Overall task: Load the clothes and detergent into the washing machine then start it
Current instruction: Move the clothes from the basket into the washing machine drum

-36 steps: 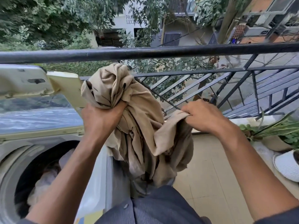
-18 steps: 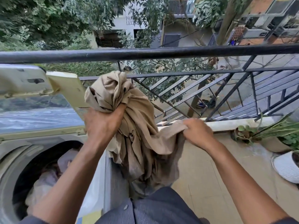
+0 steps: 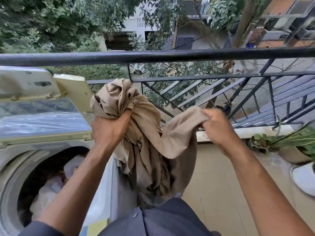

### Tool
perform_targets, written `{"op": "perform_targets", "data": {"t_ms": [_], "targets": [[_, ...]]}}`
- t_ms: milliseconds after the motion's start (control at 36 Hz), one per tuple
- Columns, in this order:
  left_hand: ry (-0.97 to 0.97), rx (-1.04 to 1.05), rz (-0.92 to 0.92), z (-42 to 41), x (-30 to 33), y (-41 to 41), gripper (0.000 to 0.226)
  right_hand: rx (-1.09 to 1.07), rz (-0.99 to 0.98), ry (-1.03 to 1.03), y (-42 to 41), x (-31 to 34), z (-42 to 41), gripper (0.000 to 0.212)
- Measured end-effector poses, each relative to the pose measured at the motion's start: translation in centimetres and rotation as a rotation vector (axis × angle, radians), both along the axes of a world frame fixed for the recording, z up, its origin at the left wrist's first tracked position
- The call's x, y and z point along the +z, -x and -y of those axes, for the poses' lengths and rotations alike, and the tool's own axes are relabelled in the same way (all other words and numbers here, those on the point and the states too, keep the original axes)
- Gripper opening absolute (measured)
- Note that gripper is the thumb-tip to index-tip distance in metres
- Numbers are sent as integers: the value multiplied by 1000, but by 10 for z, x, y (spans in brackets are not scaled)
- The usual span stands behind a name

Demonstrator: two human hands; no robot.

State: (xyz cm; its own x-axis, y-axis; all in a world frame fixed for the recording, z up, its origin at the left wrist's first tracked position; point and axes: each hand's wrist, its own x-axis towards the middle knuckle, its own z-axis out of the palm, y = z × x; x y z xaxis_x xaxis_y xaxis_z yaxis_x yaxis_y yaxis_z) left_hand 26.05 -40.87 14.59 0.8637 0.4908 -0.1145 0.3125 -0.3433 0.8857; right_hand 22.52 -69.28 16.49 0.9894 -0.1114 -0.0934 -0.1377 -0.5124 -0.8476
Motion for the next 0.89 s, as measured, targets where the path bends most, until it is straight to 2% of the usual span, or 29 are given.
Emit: {"op": "perform_targets", "data": {"t_ms": [56,139,222,278,333,444,528,611,667,750,806,861,889], "targets": [[97,-75,15,1,3,0,69,91,86,-305,-3,23,-12,36],[269,-348,19,2,11,2,62,197,132,-537,-15,50,-35,42],[284,-783,-9,4,32,8,46,240,173,-587,-23,64,-65,37],[153,-912,-42,10,40,11,50,253,230,-545,-26,69,-83,27],[65,-845,16,20,39,12,60,274,263,-559,-27,73,-94,23],[107,-341,114,36,27,9,70,421,248,-606,-26,75,-89,24],[133,-227,153,36,22,4,54,436,283,-503,-22,65,-75,42],[186,-187,214,30,25,1,28,248,276,-276,-16,31,-57,55],[192,-179,258,24,31,0,24,191,164,-8,-11,-8,-37,59],[191,-165,318,17,43,-4,35,295,-260,326,-2,-76,-13,78],[205,-134,356,14,50,-6,35,345,-522,362,6,-113,-12,102],[252,-106,398,12,58,-8,34,352,-653,324,14,-145,-17,121],[279,-97,418,11,62,-8,36,324,-683,305,17,-160,-20,124]]}}
